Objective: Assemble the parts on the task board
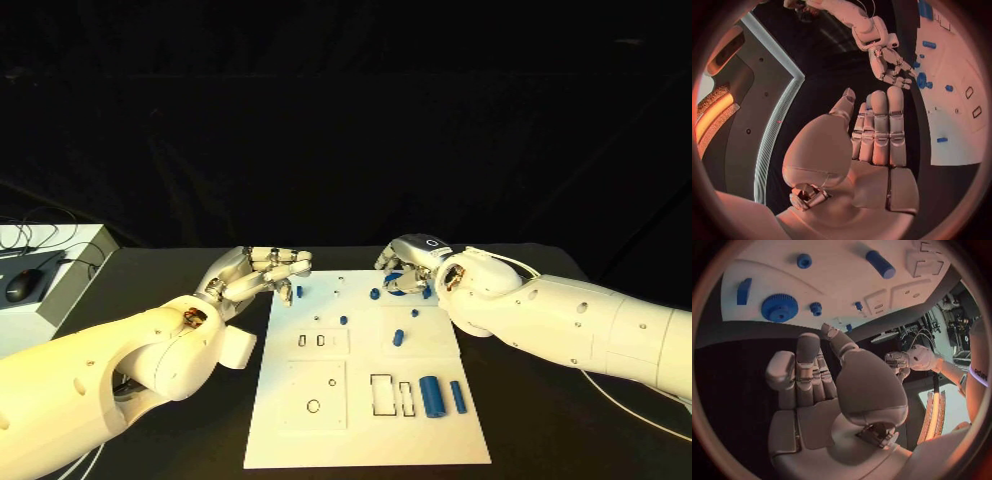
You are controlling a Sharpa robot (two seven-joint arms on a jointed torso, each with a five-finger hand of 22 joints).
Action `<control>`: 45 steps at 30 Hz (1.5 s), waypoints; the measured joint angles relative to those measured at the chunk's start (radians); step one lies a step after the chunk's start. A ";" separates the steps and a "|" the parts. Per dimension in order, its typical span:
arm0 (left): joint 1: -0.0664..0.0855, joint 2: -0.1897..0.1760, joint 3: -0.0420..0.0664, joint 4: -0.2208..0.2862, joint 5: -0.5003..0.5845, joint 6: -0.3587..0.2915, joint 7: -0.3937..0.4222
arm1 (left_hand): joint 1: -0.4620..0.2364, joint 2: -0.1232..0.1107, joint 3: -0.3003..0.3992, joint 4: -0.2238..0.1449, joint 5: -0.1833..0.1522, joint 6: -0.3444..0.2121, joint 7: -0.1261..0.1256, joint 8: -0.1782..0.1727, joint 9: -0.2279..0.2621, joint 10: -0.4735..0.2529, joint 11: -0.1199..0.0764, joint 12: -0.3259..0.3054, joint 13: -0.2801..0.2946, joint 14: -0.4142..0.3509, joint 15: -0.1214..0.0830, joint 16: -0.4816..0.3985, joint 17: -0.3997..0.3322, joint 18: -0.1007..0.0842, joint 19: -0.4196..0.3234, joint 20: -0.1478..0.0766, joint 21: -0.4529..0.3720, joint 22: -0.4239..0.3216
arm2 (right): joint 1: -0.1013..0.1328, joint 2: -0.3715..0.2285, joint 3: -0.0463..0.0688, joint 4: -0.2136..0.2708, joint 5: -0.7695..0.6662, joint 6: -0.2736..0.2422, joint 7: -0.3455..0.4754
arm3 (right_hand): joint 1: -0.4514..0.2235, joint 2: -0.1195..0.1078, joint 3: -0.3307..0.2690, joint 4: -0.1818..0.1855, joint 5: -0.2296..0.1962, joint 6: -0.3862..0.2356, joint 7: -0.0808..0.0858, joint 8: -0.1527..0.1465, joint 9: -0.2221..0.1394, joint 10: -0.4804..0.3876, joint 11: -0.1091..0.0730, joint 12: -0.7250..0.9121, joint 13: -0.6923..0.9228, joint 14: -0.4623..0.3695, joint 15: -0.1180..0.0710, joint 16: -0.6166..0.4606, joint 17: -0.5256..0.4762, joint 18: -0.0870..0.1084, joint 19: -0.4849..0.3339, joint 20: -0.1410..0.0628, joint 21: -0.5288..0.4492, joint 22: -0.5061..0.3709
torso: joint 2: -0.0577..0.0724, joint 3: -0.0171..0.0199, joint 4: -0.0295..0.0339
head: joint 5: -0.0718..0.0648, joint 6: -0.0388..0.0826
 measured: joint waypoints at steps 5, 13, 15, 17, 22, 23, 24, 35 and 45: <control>0.000 -0.006 0.003 0.003 -0.002 0.000 -0.002 | -0.004 -0.004 0.000 0.000 0.000 0.000 0.000 0.000 0.000 -0.009 0.002 -0.005 -0.003 0.000 0.000 -0.010 -0.002 0.001 -0.004 0.004 0.000 0.002 | 0.000 0.005 0.000 0.005 -0.033 0.013 -0.016 | 0.028 -0.016 -0.045 0.045 -0.013 -0.007 0.000 0.000 0.000 -0.029 0.007 0.000 0.000 -0.005 0.005 0.016 -0.022 0.000 0.004 0.004 -0.028 0.034 | 0.008 -0.0001 0.0028 | -0.003 0.001; 0.000 -0.009 0.007 0.006 -0.003 0.000 -0.005 | -0.008 0.000 0.000 0.000 0.000 0.000 0.000 0.000 0.000 -0.012 0.005 -0.012 -0.004 0.000 0.000 -0.027 -0.008 0.006 -0.007 0.007 0.000 0.004 | 0.000 0.024 0.000 -0.004 -0.080 0.025 -0.042 | 0.049 -0.023 -0.062 0.078 -0.025 0.002 0.000 0.000 -0.001 -0.049 0.012 0.000 0.000 -0.011 0.010 0.028 -0.042 0.000 0.020 0.009 -0.074 0.093 | 0.017 -0.0023 0.0075 | -0.007 0.005; 0.000 -0.010 0.007 0.007 -0.003 0.000 -0.006 | -0.008 0.000 0.000 0.000 0.000 -0.001 0.001 0.000 0.000 -0.015 0.008 -0.017 -0.005 0.000 0.000 -0.032 -0.010 0.006 -0.009 0.005 0.000 0.004 | 0.000 0.028 -0.001 -0.007 -0.090 0.031 -0.047 | 0.049 -0.023 -0.061 0.079 -0.025 0.009 0.002 0.000 -0.001 -0.050 0.011 0.000 0.000 -0.011 0.010 0.028 -0.046 0.000 0.023 0.012 -0.087 0.112 | 0.019 -0.0028 0.0095 | -0.008 0.006; 0.000 -0.010 0.008 0.008 -0.004 0.000 -0.007 | -0.008 0.000 0.000 0.000 0.000 -0.004 0.003 0.000 0.000 -0.016 0.009 -0.017 -0.005 0.000 0.000 -0.037 -0.013 0.006 -0.009 0.005 0.000 0.004 | 0.000 0.031 -0.002 -0.010 -0.097 0.037 -0.052 | 0.049 -0.023 -0.059 0.081 -0.025 0.009 0.002 0.000 -0.001 -0.050 0.011 0.000 0.000 -0.011 0.010 0.033 -0.048 0.001 0.024 0.012 -0.098 0.123 | 0.021 -0.0034 0.0114 | -0.010 0.006; 0.000 -0.011 0.008 0.007 -0.004 0.000 -0.008 | -0.008 0.000 0.000 0.000 0.000 -0.004 0.003 0.000 0.000 -0.016 0.009 -0.021 -0.005 0.000 0.000 -0.041 -0.014 0.006 -0.012 0.007 0.000 0.004 | -0.003 0.039 -0.003 -0.017 -0.111 0.051 -0.060 | 0.049 -0.023 -0.049 0.079 -0.030 0.014 -0.003 0.000 -0.001 -0.050 0.011 0.000 0.000 -0.011 0.010 0.033 -0.054 0.000 0.034 0.009 -0.136 0.169 | 0.028 -0.0047 0.0155 | -0.012 0.007; 0.000 -0.011 0.008 0.007 -0.004 0.000 -0.008 | -0.008 0.000 0.000 0.000 0.000 -0.004 0.003 0.000 0.000 -0.016 0.009 -0.022 -0.005 0.000 0.000 -0.044 -0.015 0.006 -0.013 0.008 0.000 0.004 | -0.004 0.040 -0.003 -0.019 -0.113 0.054 -0.061 | 0.049 -0.023 -0.049 0.079 -0.030 0.014 -0.003 0.000 -0.001 -0.050 0.011 0.000 0.000 -0.011 0.010 0.033 -0.055 0.000 0.036 0.011 -0.144 0.177 | 0.029 -0.0051 0.0162 | -0.012 0.007; 0.000 -0.011 0.008 0.006 -0.004 0.000 -0.009 | -0.008 0.000 0.000 0.000 0.000 -0.004 0.003 0.000 0.000 -0.016 0.009 -0.022 -0.005 0.000 0.000 -0.044 -0.015 0.006 -0.013 0.008 0.000 0.004 | -0.004 0.040 -0.003 -0.021 -0.115 0.057 -0.063 | 0.049 -0.023 -0.047 0.078 -0.030 0.014 -0.003 0.000 -0.001 -0.050 0.011 0.000 0.000 -0.011 0.010 0.035 -0.055 0.000 0.041 0.009 -0.152 0.186 | 0.030 -0.0057 0.0167 | -0.013 0.007; 0.000 -0.009 0.008 0.004 -0.005 -0.001 -0.013 | -0.008 0.000 0.000 0.000 0.000 -0.020 0.017 0.000 0.000 -0.021 0.014 -0.023 -0.005 -0.003 0.004 -0.048 -0.018 0.006 -0.013 0.009 -0.004 0.004 | -0.005 0.042 -0.004 -0.039 -0.128 0.082 -0.069 | 0.041 -0.014 0.008 0.065 -0.016 0.036 -0.003 0.000 -0.001 -0.034 0.005 0.000 0.000 -0.011 0.010 0.041 -0.090 0.000 0.070 0.005 -0.216 0.242 | 0.038 -0.0100 0.0189 | -0.018 0.004; 0.000 -0.009 0.008 0.002 -0.005 -0.002 -0.018 | -0.008 0.000 0.000 0.000 0.000 -0.027 0.023 0.000 0.000 -0.030 0.016 -0.027 -0.005 -0.007 0.007 -0.059 -0.022 0.006 -0.014 0.011 -0.012 -0.001 | -0.005 0.042 -0.004 -0.034 -0.128 0.095 -0.059 | 0.027 -0.014 0.060 0.053 -0.014 0.048 -0.007 0.000 -0.001 -0.022 0.002 0.000 0.000 -0.014 0.006 0.041 -0.115 0.000 0.079 0.003 -0.265 0.277 | 0.042 -0.0100 0.0194 | -0.020 0.009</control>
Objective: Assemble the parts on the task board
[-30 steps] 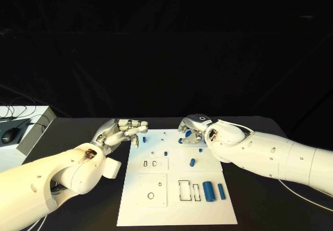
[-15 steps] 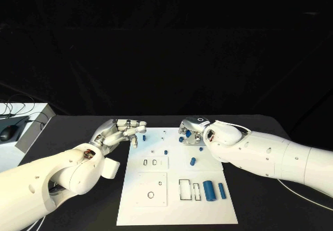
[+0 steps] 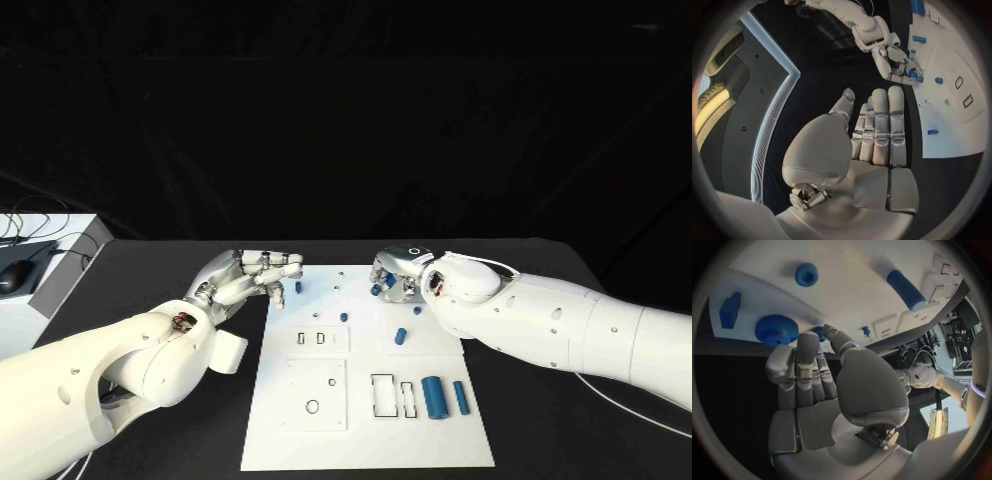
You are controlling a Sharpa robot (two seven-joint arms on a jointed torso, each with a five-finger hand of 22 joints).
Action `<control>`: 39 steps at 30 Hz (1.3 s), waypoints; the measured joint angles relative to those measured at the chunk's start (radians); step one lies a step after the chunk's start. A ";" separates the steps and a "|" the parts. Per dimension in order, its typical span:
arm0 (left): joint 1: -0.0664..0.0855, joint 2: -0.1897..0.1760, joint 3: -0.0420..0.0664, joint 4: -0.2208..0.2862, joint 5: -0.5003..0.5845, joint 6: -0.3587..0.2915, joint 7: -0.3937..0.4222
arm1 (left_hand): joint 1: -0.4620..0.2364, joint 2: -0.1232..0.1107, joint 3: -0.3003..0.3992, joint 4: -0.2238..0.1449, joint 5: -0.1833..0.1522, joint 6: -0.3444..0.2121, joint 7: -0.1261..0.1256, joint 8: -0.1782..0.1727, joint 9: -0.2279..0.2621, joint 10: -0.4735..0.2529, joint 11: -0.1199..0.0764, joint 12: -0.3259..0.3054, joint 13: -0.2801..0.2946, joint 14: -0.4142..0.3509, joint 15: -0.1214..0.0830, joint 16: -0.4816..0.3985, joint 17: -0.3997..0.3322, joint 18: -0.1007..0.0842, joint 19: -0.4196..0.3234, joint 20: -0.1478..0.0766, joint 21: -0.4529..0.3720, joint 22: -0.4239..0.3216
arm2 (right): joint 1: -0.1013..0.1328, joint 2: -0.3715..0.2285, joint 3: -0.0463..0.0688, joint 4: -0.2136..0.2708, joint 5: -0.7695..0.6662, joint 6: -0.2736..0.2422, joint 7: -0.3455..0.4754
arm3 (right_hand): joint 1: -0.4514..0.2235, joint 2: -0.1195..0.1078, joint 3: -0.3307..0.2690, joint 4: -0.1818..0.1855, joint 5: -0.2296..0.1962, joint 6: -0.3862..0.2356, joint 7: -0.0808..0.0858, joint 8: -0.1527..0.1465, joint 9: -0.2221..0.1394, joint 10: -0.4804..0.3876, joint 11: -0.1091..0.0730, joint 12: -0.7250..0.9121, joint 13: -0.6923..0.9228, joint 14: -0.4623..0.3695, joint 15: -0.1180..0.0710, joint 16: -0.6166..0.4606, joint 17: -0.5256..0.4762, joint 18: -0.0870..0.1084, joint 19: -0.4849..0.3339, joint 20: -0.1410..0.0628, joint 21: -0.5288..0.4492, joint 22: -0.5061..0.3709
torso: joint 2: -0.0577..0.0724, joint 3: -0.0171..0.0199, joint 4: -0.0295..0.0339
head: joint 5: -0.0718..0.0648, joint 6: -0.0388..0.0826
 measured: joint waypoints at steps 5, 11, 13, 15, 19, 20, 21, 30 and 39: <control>0.000 0.001 0.000 -0.002 0.000 0.000 -0.002 | 0.000 0.000 0.000 0.000 0.000 0.000 0.000 0.000 0.000 0.000 0.000 0.000 0.000 0.000 0.000 0.000 0.000 0.000 0.000 0.000 0.000 0.000 | 0.000 0.001 0.000 0.001 0.002 0.005 0.006 | -0.007 0.007 0.011 0.003 0.000 0.004 -0.002 0.000 0.000 0.004 -0.003 0.000 0.000 0.000 0.000 0.005 -0.005 0.000 0.010 -0.003 -0.016 0.018 | 0.004 -0.0014 0.0012 | 0.002 0.000; 0.000 0.003 0.000 -0.003 0.000 0.000 -0.004 | 0.000 0.000 0.000 0.000 0.000 -0.001 -0.002 0.000 0.000 -0.004 0.004 0.000 0.000 0.000 0.000 0.000 -0.002 0.000 -0.001 0.001 -0.007 -0.003 | 0.001 0.004 0.001 -0.003 0.003 0.011 0.009 | -0.012 0.012 0.031 0.008 0.000 0.014 -0.004 0.000 0.000 0.016 -0.006 0.000 0.000 0.000 0.000 0.009 -0.007 0.000 0.017 -0.003 -0.033 0.018 | 0.009 -0.0038 0.0027 | 0.002 -0.003; 0.000 0.004 0.000 -0.003 0.000 0.000 -0.004 | 0.000 0.000 0.000 0.000 0.000 -0.001 -0.002 0.000 0.000 -0.004 0.004 0.000 0.000 0.000 0.000 0.000 -0.002 0.000 -0.002 0.002 -0.007 -0.003 | 0.001 0.007 0.001 -0.006 0.004 0.012 0.011 | -0.012 0.012 0.034 0.012 0.000 0.015 -0.005 0.000 0.000 0.018 -0.007 0.000 0.000 0.000 0.000 0.009 -0.008 0.000 0.017 -0.003 -0.039 0.018 | 0.012 -0.0044 0.0033 | 0.002 -0.003; 0.000 0.004 0.000 -0.003 0.000 0.000 -0.005 | 0.000 0.000 0.000 0.000 0.000 -0.002 -0.002 0.000 0.000 -0.004 0.004 0.000 0.000 0.000 0.000 -0.004 -0.002 0.000 -0.002 0.002 -0.007 -0.003 | 0.001 0.010 0.001 -0.007 0.005 0.012 0.012 | -0.016 0.016 0.040 0.013 0.000 0.015 -0.005 0.000 0.000 0.018 -0.008 0.000 0.000 0.000 0.000 0.009 -0.010 0.000 0.025 -0.005 -0.049 0.018 | 0.014 -0.0047 0.0038 | 0.002 -0.003; 0.000 0.004 0.000 -0.003 0.000 0.000 -0.005 | 0.000 0.000 0.000 0.000 0.000 -0.001 -0.002 0.000 0.000 -0.004 0.004 0.000 0.000 0.000 0.000 -0.004 -0.002 0.000 -0.002 0.002 -0.007 -0.003 | 0.001 0.011 0.003 -0.008 0.006 0.012 0.015 | -0.016 0.016 0.046 0.018 0.000 0.019 -0.009 0.000 0.000 0.023 -0.006 0.000 0.000 0.000 0.000 0.009 -0.011 0.000 0.026 -0.005 -0.060 0.018 | 0.016 -0.0058 0.0051 | 0.002 -0.003; 0.000 0.004 0.000 -0.004 0.000 0.000 -0.005 | 0.000 0.000 0.000 0.000 0.000 -0.002 -0.002 0.000 0.000 -0.004 0.004 0.000 0.000 0.000 0.000 -0.004 -0.002 0.000 -0.002 0.002 -0.007 -0.003 | 0.001 0.011 0.003 -0.008 0.007 0.012 0.015 | -0.019 0.019 0.046 0.018 0.000 0.022 -0.008 0.000 -0.001 0.024 -0.007 0.000 0.000 0.000 0.000 0.009 -0.011 0.000 0.026 -0.005 -0.060 0.018 | 0.017 -0.0058 0.0053 | 0.001 -0.003; 0.000 0.004 0.000 -0.004 0.000 0.000 -0.006 | 0.000 0.000 0.000 0.000 0.000 -0.001 -0.002 0.000 0.000 -0.004 0.004 0.000 0.000 0.000 0.000 -0.004 -0.002 0.000 -0.002 0.002 -0.007 -0.003 | 0.001 0.011 0.003 -0.009 0.008 0.011 0.015 | -0.022 0.022 0.047 0.020 0.000 0.024 -0.007 0.000 -0.001 0.026 -0.009 0.000 0.000 -0.001 -0.001 0.009 -0.011 0.000 0.034 -0.005 -0.066 0.018 | 0.017 -0.0063 0.0057 | 0.001 -0.003; 0.000 0.003 0.000 -0.007 0.000 0.000 -0.008 | 0.000 0.000 0.000 0.000 0.000 -0.001 -0.002 0.000 0.000 -0.003 0.003 0.000 0.000 0.000 0.000 -0.004 -0.002 0.000 -0.002 0.002 -0.007 -0.003 | 0.002 0.011 0.004 -0.008 0.012 0.004 0.016 | -0.024 0.056 0.116 0.038 -0.038 0.060 -0.017 -0.005 0.003 0.073 -0.020 -0.004 -0.003 -0.003 -0.011 0.013 -0.013 -0.001 0.048 -0.012 -0.068 0.018 | 0.021 -0.0081 0.0058 | 0.004 0.000; 0.000 0.004 0.000 -0.012 0.000 0.000 -0.010 | 0.000 0.000 0.002 -0.002 0.000 -0.005 0.002 0.000 0.000 -0.003 0.003 0.000 0.000 0.000 0.000 -0.004 -0.002 0.000 -0.002 0.003 -0.011 -0.003 | -0.001 0.001 0.002 0.011 0.012 -0.031 0.016 | -0.033 0.068 0.167 0.023 -0.090 0.067 -0.015 0.001 0.006 0.085 -0.022 -0.003 -0.003 0.001 -0.014 0.022 -0.010 -0.008 0.057 -0.021 -0.046 0.018 | 0.026 -0.0104 0.0068 | 0.006 0.009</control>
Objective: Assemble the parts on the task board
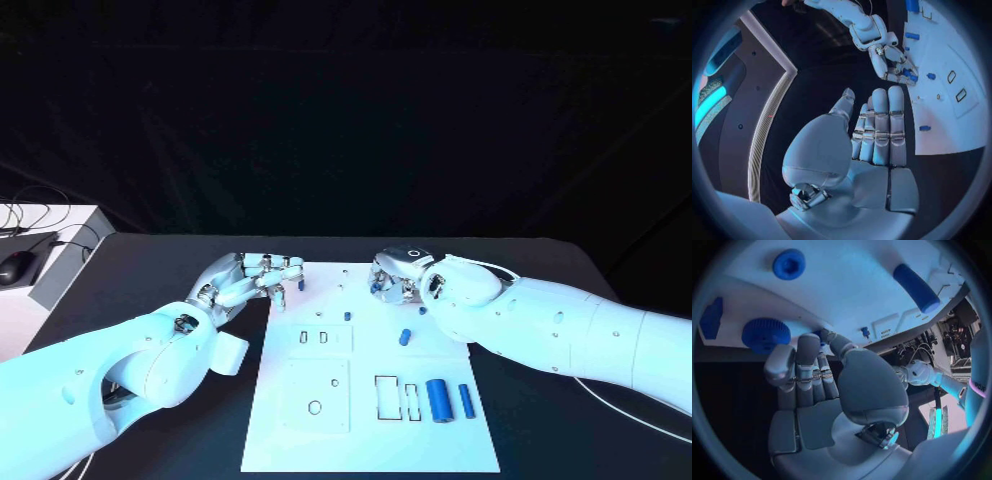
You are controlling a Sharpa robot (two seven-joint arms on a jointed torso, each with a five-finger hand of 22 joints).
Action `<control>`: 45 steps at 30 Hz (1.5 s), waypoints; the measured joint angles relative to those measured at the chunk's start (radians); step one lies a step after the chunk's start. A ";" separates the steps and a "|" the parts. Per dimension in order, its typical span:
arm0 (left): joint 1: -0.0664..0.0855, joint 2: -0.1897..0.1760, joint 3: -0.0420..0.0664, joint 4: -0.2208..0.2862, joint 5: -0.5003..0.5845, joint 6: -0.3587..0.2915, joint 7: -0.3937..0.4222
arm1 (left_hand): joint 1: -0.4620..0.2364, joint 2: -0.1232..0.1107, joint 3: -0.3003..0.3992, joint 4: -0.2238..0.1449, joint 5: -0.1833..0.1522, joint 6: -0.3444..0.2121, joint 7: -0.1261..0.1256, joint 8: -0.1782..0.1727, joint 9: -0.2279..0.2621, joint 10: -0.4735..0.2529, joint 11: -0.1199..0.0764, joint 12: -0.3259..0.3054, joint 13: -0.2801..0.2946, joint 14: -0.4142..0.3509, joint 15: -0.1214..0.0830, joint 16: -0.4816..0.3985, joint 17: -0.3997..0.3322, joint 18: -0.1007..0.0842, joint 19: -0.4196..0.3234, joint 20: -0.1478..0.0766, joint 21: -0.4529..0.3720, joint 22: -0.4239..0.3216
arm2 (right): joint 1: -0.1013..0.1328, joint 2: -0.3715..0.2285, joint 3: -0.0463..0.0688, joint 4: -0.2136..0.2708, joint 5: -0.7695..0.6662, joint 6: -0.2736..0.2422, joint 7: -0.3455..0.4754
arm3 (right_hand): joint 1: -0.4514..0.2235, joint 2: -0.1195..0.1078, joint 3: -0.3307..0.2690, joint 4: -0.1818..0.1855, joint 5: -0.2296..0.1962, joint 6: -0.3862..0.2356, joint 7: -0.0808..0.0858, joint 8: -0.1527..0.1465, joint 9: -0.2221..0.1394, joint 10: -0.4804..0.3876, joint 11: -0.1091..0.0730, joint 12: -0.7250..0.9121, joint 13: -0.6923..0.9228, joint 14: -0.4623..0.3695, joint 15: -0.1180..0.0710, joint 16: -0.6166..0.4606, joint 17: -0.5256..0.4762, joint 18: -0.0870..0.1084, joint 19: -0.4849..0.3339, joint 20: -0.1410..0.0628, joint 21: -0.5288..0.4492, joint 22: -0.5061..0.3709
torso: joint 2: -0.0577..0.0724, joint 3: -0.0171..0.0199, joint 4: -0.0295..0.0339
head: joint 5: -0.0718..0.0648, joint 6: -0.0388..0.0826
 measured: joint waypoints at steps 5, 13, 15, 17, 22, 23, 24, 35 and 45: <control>0.000 0.000 0.000 -0.003 0.000 0.000 -0.001 | -0.004 0.000 -0.002 0.002 0.000 0.000 0.000 0.000 0.000 0.000 0.000 0.000 0.000 0.002 0.002 0.000 0.000 0.000 -0.001 0.001 0.000 0.000 | -0.001 -0.001 0.002 0.017 -0.001 -0.033 -0.009 | -0.001 0.001 0.000 0.000 -0.008 0.000 0.000 0.000 0.001 0.000 0.000 0.000 0.000 -0.004 -0.004 0.000 0.000 0.000 0.000 0.000 0.002 0.000 | 0.003 -0.0012 0.0015 | 0.001 0.008; 0.000 -0.001 0.000 -0.008 0.002 0.000 -0.001 | -0.013 0.000 -0.015 0.009 0.000 0.000 0.000 0.000 0.000 -0.006 -0.002 0.000 0.000 0.004 0.004 -0.004 -0.001 0.000 -0.001 0.001 -0.004 -0.001 | 0.010 0.007 0.010 0.035 -0.009 -0.086 -0.041 | -0.001 0.001 -0.033 0.010 -0.022 0.004 -0.004 0.000 0.004 0.004 -0.004 0.003 0.003 -0.004 -0.004 0.000 0.000 0.000 0.000 0.000 0.002 0.000 | 0.006 -0.0036 0.0031 | 0.007 0.016; 0.000 -0.001 0.000 -0.009 0.002 0.000 -0.001 | -0.013 0.000 -0.016 0.010 0.000 0.000 0.000 0.000 0.000 -0.007 0.000 0.000 0.000 0.004 0.004 -0.004 -0.001 0.000 -0.001 0.001 -0.004 -0.001 | 0.012 0.013 0.011 0.036 -0.013 -0.095 -0.049 | -0.001 0.001 -0.036 0.009 -0.023 0.004 -0.004 0.000 0.004 0.006 -0.005 0.003 0.003 -0.004 -0.004 0.000 0.000 0.000 0.000 0.000 0.002 0.000 | 0.007 -0.0041 0.0034 | 0.008 0.018; 0.000 -0.002 0.000 -0.009 0.002 0.000 -0.001 | -0.011 0.002 -0.019 0.007 0.000 -0.002 -0.002 0.000 0.000 -0.007 0.000 0.000 0.000 0.004 0.004 -0.004 -0.001 0.000 -0.001 0.001 -0.004 -0.001 | 0.013 0.021 0.011 0.037 -0.018 -0.106 -0.060 | 0.006 -0.001 -0.036 0.009 -0.023 0.004 -0.004 0.000 0.004 0.006 -0.006 0.003 0.003 -0.004 -0.004 0.000 0.000 0.000 0.000 0.000 -0.002 0.000 | 0.008 -0.0047 0.0035 | 0.009 0.020; 0.000 -0.002 0.000 -0.009 0.002 0.000 -0.002 | -0.010 0.003 -0.019 0.007 0.000 -0.002 -0.002 0.000 0.000 -0.007 0.000 0.000 0.000 0.004 0.004 -0.004 -0.002 0.000 -0.001 0.001 -0.004 -0.001 | 0.013 0.040 0.011 0.033 -0.033 -0.125 -0.084 | 0.017 -0.006 -0.040 0.009 -0.025 0.006 -0.006 -0.001 0.005 0.006 -0.006 0.003 0.002 -0.004 -0.004 0.000 0.000 0.000 0.000 0.000 -0.004 0.000 | 0.011 -0.0052 0.0031 | 0.009 0.023; 0.000 -0.002 0.000 -0.009 0.002 0.000 -0.002 | -0.010 0.003 -0.019 0.007 0.000 -0.002 -0.002 0.000 0.000 -0.007 0.000 0.000 0.000 0.004 0.004 -0.004 -0.002 0.000 -0.001 0.001 -0.004 -0.001 | 0.013 0.044 0.011 0.030 -0.036 -0.128 -0.088 | 0.017 -0.006 -0.042 0.009 -0.025 0.007 -0.007 -0.001 0.005 0.006 -0.006 0.003 0.002 -0.004 -0.004 0.000 0.000 0.000 0.000 0.000 -0.006 0.000 | 0.011 -0.0052 0.0030 | 0.009 0.024; 0.000 -0.002 0.000 -0.008 0.002 0.000 -0.002 | -0.010 0.003 -0.019 0.007 0.000 -0.002 -0.002 0.000 0.000 -0.007 0.000 0.000 0.000 0.004 0.004 -0.004 -0.002 0.000 -0.001 0.001 -0.004 -0.001 | 0.013 0.049 0.011 0.028 -0.040 -0.131 -0.093 | 0.017 -0.006 -0.043 0.010 -0.027 0.007 -0.007 -0.001 0.006 0.006 -0.006 0.003 0.002 -0.004 -0.004 0.000 0.000 0.000 0.000 0.000 -0.006 0.000 | 0.011 -0.0053 0.0030 | 0.007 0.024; 0.000 -0.002 0.000 -0.003 0.002 0.000 -0.002 | -0.010 0.003 -0.019 0.007 0.000 -0.002 -0.002 0.000 0.000 -0.007 0.000 0.000 0.000 0.004 0.004 -0.004 -0.002 0.000 -0.001 0.001 -0.008 -0.001 | 0.014 0.086 0.011 -0.004 -0.075 -0.155 -0.137 | 0.023 -0.013 -0.043 0.010 -0.033 0.010 -0.010 -0.005 0.007 0.006 -0.006 0.002 0.002 -0.004 -0.004 0.000 -0.002 0.000 0.000 0.000 -0.015 -0.001 | 0.019 -0.0088 0.0097 | -0.005 0.032; 0.000 -0.006 0.000 0.000 0.002 0.000 -0.003 | -0.010 0.003 -0.021 0.005 0.000 -0.001 -0.002 0.000 0.000 -0.007 0.000 0.000 0.000 0.004 0.004 -0.004 -0.002 0.000 -0.001 0.001 -0.008 -0.001 | 0.014 0.095 0.011 -0.008 -0.093 -0.163 -0.160 | 0.030 -0.019 -0.040 0.013 -0.035 0.012 -0.013 -0.001 0.001 0.005 -0.005 0.001 0.001 -0.004 -0.004 0.000 -0.003 0.000 0.000 0.000 -0.018 0.000 | 0.024 -0.0145 0.0160 | -0.008 0.034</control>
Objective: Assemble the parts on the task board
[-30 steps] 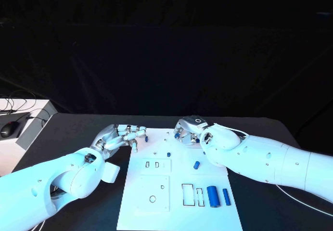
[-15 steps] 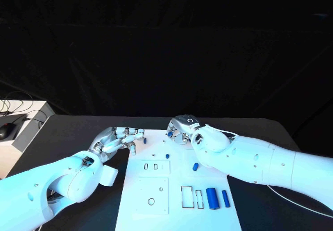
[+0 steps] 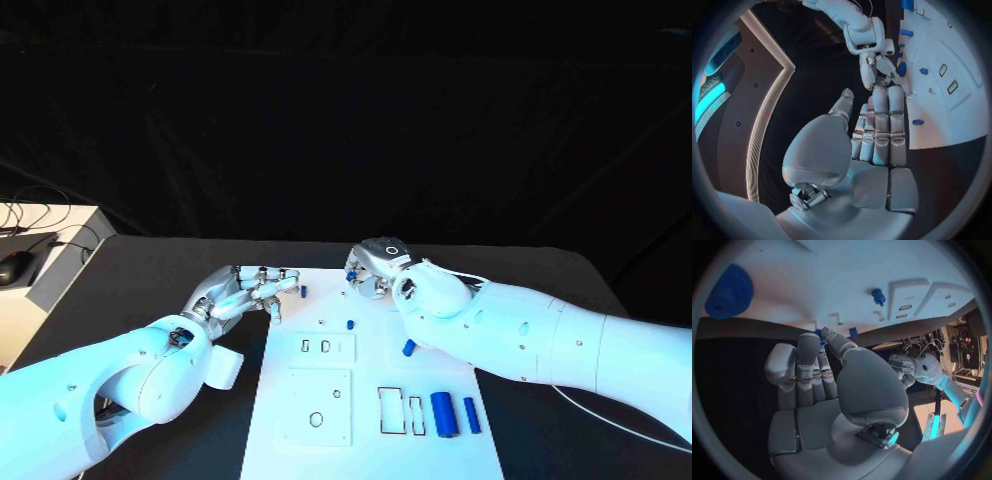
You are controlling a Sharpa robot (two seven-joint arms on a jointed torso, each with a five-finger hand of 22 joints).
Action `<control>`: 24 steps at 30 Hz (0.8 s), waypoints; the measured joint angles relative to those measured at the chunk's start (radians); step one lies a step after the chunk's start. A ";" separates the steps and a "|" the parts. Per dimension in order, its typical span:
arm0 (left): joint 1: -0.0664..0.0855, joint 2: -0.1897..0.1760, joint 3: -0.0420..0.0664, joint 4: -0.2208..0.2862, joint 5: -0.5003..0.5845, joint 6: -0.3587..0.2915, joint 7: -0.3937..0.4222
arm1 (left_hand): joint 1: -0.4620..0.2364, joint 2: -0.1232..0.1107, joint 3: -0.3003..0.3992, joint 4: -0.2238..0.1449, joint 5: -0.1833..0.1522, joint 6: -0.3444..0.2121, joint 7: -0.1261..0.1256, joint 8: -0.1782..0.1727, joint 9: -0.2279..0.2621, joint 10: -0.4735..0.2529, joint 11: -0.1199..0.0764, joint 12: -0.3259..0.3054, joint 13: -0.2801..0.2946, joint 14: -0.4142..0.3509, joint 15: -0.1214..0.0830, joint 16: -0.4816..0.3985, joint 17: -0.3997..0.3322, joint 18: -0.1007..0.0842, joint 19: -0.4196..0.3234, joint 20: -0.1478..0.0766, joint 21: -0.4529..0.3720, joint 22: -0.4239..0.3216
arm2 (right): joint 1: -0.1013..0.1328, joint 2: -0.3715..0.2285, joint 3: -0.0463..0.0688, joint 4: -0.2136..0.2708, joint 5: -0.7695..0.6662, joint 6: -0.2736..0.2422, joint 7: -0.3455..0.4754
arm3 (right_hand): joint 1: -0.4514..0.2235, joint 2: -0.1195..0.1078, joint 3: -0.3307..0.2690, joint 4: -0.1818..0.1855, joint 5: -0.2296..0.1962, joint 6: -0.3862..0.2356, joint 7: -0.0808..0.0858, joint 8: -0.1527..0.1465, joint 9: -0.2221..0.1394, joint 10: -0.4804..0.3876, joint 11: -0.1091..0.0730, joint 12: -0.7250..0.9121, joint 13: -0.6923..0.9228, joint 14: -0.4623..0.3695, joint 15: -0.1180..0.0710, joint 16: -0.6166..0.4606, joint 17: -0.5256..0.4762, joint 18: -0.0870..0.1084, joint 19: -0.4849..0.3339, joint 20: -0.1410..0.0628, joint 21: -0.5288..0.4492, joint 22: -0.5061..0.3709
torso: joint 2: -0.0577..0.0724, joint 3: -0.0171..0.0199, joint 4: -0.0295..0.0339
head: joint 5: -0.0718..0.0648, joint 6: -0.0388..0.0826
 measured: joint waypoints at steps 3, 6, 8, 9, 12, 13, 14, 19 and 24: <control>0.000 0.000 0.000 0.001 0.000 0.000 0.000 | 0.000 0.000 0.000 0.000 0.000 0.000 0.000 0.000 0.000 0.000 0.000 0.000 0.000 0.000 0.000 0.000 0.000 0.000 0.000 0.000 0.000 0.000 | 0.000 0.005 0.000 -0.004 -0.004 -0.002 -0.006 | 0.000 0.000 0.001 0.001 -0.002 0.000 0.000 0.001 -0.001 0.000 0.000 -0.002 0.000 0.000 0.000 0.000 0.000 0.000 0.000 0.000 0.000 0.000 | 0.001 -0.0003 0.0006 | 0.000 0.001; 0.000 0.000 0.000 0.002 0.000 0.000 -0.001 | 0.000 0.000 0.000 0.000 0.000 0.000 0.000 0.000 0.000 0.000 0.000 0.000 0.000 0.000 0.000 0.000 0.000 0.000 0.000 0.000 0.000 0.000 | 0.000 0.010 0.000 -0.011 -0.008 -0.003 -0.010 | 0.000 0.000 0.001 0.001 -0.002 0.000 0.000 0.001 -0.001 0.000 0.000 -0.002 0.000 0.000 0.000 0.000 0.000 0.000 0.000 0.000 -0.008 0.000 | 0.003 -0.0007 0.0012 | 0.000 0.001; 0.000 0.000 0.000 0.002 0.000 0.000 -0.001 | 0.000 0.000 0.000 0.000 0.000 0.000 0.000 0.000 0.000 0.000 0.000 0.000 0.000 0.000 0.000 0.000 0.000 0.000 0.000 0.000 0.000 0.000 | -0.001 0.013 0.000 -0.014 -0.010 -0.003 -0.013 | 0.000 0.000 0.001 0.001 -0.003 0.000 0.000 0.001 -0.001 0.000 0.000 -0.002 0.000 0.000 0.000 -0.004 -0.001 0.000 0.000 0.000 -0.012 0.000 | 0.003 -0.0008 0.0016 | 0.000 0.002; 0.000 0.000 0.000 0.002 0.000 0.000 -0.001 | 0.000 0.000 0.000 0.000 0.000 0.000 0.000 0.000 0.000 0.000 0.000 0.000 0.000 0.000 0.000 0.000 0.000 0.000 0.000 0.000 0.000 0.000 | -0.001 0.015 0.000 -0.017 -0.011 -0.003 -0.014 | 0.000 0.000 0.001 0.001 -0.003 0.000 0.000 0.001 -0.001 0.000 0.000 -0.002 0.000 0.000 0.000 -0.006 -0.002 0.000 0.000 0.000 -0.012 0.000 | 0.004 -0.0010 0.0018 | 0.000 0.002; 0.000 0.000 0.000 0.002 0.000 0.000 -0.001 | 0.000 0.000 0.000 0.000 0.000 0.000 0.000 0.000 0.000 0.000 0.000 0.000 0.000 0.000 0.000 0.000 0.000 0.000 0.000 0.000 0.000 0.000 | -0.002 0.017 0.000 -0.021 -0.014 -0.003 -0.017 | -0.001 -0.001 0.001 0.001 -0.004 -0.001 0.000 0.001 -0.001 0.000 0.000 -0.003 0.000 0.000 0.000 -0.006 -0.002 0.000 0.000 0.000 -0.012 0.000 | 0.005 -0.0012 0.0030 | 0.001 0.002; 0.000 0.000 0.000 0.002 0.000 0.000 -0.001 | 0.000 0.000 0.000 0.000 0.000 0.000 0.000 0.000 0.000 0.000 0.000 0.000 0.000 0.000 0.000 0.000 0.000 0.000 0.000 0.000 0.000 0.000 | -0.002 0.017 0.000 -0.022 -0.015 -0.003 -0.017 | -0.003 -0.003 0.001 0.001 -0.004 -0.001 0.000 0.001 -0.001 0.000 0.000 -0.003 0.000 0.000 0.000 -0.006 -0.002 0.000 0.000 0.000 -0.012 0.000 | 0.005 -0.0017 0.0035 | 0.002 0.002; 0.000 0.000 0.000 0.002 0.000 0.000 -0.001 | 0.000 0.000 0.000 0.000 0.000 0.000 0.000 0.000 0.000 0.000 0.000 0.000 0.000 0.000 0.000 0.000 0.000 0.000 0.000 0.000 0.000 0.000 | -0.002 0.017 0.000 -0.023 -0.016 -0.003 -0.018 | -0.004 -0.004 0.001 0.001 -0.004 -0.001 0.000 0.001 -0.001 0.000 0.000 -0.003 0.000 0.000 0.000 -0.006 -0.002 0.000 0.000 0.000 -0.012 0.000 | 0.006 -0.0017 0.0035 | 0.002 0.002; 0.000 0.000 0.000 0.002 0.000 0.000 -0.001 | 0.000 0.000 0.000 0.000 0.000 0.000 0.000 0.000 0.000 0.000 0.000 0.000 0.000 0.000 0.000 0.000 0.000 0.000 0.000 0.000 0.000 0.000 | -0.002 0.019 0.000 -0.025 -0.019 -0.003 -0.021 | 0.001 -0.010 0.001 0.001 -0.004 -0.002 -0.001 0.001 -0.001 0.000 0.000 -0.003 0.001 0.000 0.000 -0.006 -0.003 0.000 0.000 0.000 -0.019 0.000 | 0.008 -0.0029 0.0051 | 0.002 0.001; 0.000 0.000 0.000 0.002 0.000 0.000 -0.002 | 0.004 0.004 -0.003 -0.003 0.000 0.000 0.000 0.000 0.000 0.000 0.000 0.000 0.000 0.000 0.000 0.000 0.000 0.000 0.000 0.000 0.000 0.000 | -0.002 0.026 0.000 -0.031 -0.021 -0.003 -0.022 | 0.001 -0.010 0.004 0.004 -0.005 -0.002 -0.001 0.000 -0.001 0.000 0.000 -0.004 0.001 0.000 0.000 -0.010 -0.004 0.000 0.000 0.000 -0.023 0.000 | 0.009 -0.0040 0.0053 | 0.003 -0.001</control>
